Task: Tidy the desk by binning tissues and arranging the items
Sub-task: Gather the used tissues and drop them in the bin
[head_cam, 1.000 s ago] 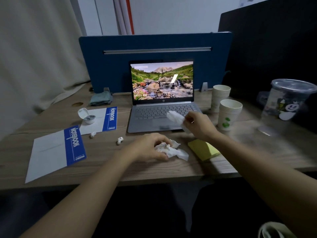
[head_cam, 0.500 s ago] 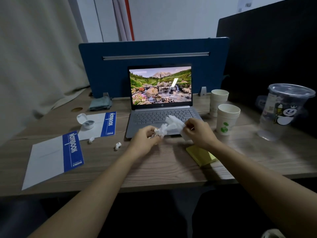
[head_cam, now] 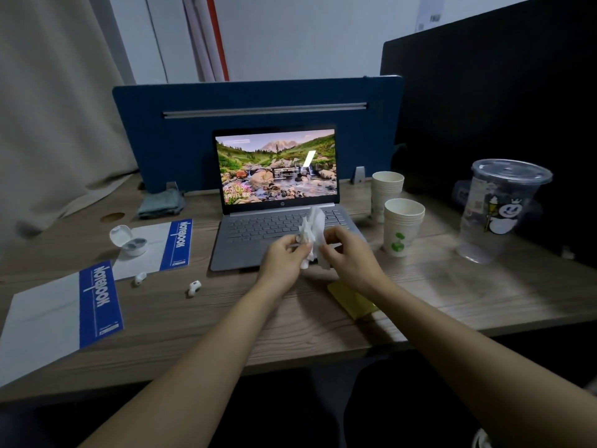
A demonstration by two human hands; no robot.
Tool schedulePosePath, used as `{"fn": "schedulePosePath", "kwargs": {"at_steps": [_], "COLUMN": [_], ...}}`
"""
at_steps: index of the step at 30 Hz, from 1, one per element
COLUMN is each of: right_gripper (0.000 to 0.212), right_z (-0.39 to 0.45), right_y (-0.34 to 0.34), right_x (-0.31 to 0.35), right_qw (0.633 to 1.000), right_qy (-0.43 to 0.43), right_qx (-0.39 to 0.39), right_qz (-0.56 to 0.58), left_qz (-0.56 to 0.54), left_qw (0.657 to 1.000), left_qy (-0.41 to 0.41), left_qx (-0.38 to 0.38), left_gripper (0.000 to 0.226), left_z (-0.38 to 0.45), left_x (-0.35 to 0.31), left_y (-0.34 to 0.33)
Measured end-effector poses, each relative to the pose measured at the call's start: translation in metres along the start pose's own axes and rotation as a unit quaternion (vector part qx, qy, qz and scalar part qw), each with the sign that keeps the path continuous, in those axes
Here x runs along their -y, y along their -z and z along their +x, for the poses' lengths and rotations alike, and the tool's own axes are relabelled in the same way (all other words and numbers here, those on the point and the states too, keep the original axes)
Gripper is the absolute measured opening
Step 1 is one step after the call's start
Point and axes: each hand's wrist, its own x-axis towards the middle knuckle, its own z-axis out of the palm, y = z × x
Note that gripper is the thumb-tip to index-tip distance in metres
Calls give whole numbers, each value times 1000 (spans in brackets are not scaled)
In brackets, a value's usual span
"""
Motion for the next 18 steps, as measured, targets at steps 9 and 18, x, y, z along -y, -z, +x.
{"fn": "schedulePosePath", "kwargs": {"at_steps": [9, 18], "right_gripper": [19, 20], "right_z": [-38, -116], "right_y": [60, 150], "right_x": [-5, -34], "right_qw": [991, 963], "right_qy": [-17, -21], "right_qx": [-128, -260], "right_qz": [21, -75], "left_qz": [-1, -21], "left_qw": [991, 975], "left_qy": [-105, -157], "left_qx": [86, 157], "left_gripper": [18, 21], "left_z": [-24, -70], "left_x": [-30, -40], "left_y": [-67, -175]}}
